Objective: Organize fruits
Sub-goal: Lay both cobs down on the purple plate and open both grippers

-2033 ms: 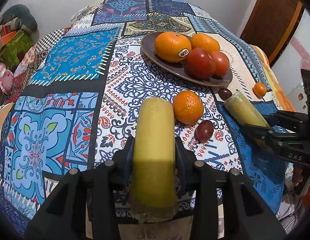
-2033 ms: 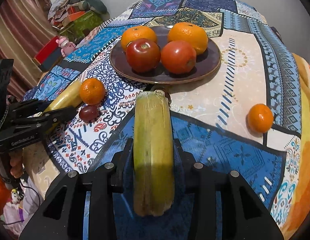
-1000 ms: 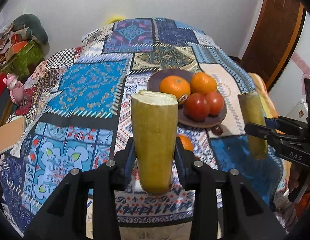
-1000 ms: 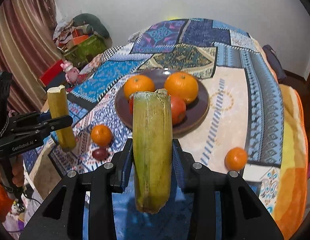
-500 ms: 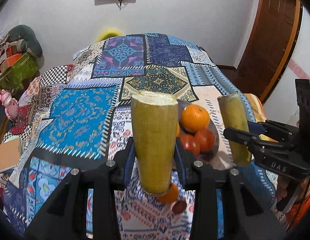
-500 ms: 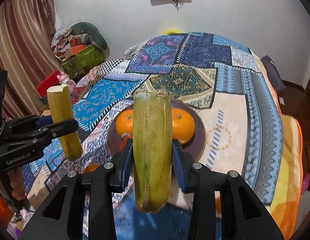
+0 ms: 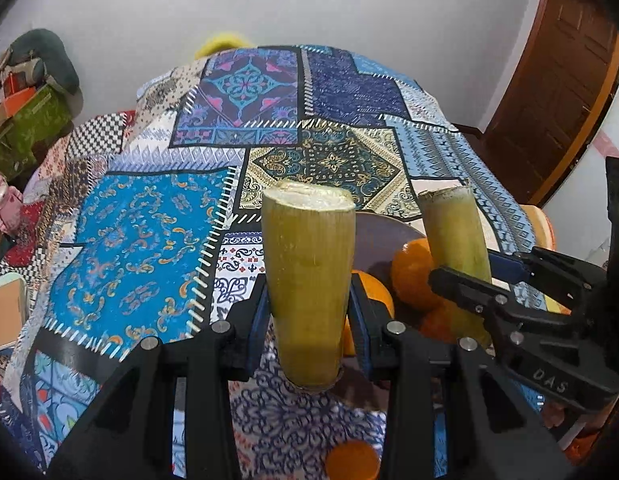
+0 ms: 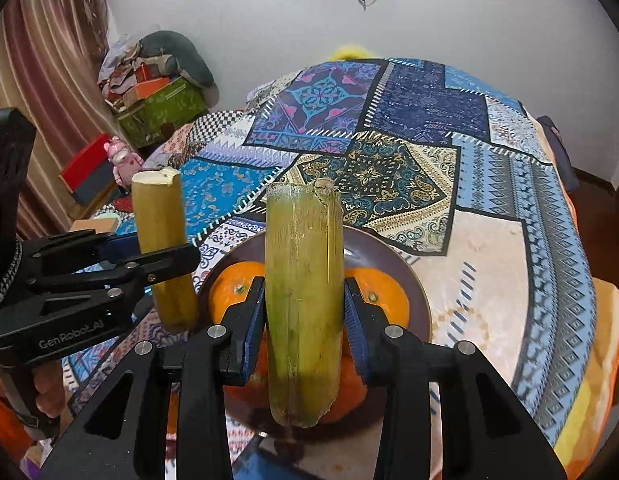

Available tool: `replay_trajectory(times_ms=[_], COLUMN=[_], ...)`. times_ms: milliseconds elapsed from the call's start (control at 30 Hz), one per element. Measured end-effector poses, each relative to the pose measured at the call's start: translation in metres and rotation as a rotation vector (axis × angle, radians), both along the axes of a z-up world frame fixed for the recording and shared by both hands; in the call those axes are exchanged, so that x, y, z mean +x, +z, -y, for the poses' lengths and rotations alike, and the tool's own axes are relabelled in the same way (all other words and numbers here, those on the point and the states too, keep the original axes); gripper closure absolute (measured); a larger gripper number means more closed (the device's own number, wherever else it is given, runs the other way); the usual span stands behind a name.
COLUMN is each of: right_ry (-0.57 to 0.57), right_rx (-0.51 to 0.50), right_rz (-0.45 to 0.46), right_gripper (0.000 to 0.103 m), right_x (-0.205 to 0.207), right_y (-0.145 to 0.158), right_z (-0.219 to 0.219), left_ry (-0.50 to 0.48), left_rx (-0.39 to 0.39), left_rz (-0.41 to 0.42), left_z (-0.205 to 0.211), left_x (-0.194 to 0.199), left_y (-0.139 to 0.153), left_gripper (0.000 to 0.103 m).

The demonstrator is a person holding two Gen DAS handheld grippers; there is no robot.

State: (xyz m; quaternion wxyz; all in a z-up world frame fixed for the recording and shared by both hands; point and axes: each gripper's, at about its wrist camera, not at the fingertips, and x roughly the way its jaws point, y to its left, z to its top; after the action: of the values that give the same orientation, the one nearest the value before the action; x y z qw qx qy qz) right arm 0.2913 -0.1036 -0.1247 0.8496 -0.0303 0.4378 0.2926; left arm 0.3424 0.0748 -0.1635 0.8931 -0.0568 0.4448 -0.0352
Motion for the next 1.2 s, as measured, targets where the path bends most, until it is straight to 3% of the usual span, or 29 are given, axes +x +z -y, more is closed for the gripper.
replay_trajectory(times_ms=[433, 767, 1200], right_ry=[0.021, 0.042, 0.031], right_rx=[-0.025, -0.038, -0.023], right_rz=[-0.025, -0.046, -0.010], right_gripper=[0.069, 0.068, 0.066], right_x=[0.013, 0.020, 0.011], right_y=[-0.016, -0.019, -0.005], right_z=[-0.014, -0.021, -0.013], left_ry=[-0.017, -0.011, -0.030], left_rx=[0.026, 0.058, 0.041], left_rz=[-0.044, -0.076, -0.064], left_z=[0.004, 0.003, 0.003], left_x=[0.026, 0.037, 0.024], left_y=[-0.027, -0.028, -0.019], left_gripper=[0.066, 0.066, 0.061])
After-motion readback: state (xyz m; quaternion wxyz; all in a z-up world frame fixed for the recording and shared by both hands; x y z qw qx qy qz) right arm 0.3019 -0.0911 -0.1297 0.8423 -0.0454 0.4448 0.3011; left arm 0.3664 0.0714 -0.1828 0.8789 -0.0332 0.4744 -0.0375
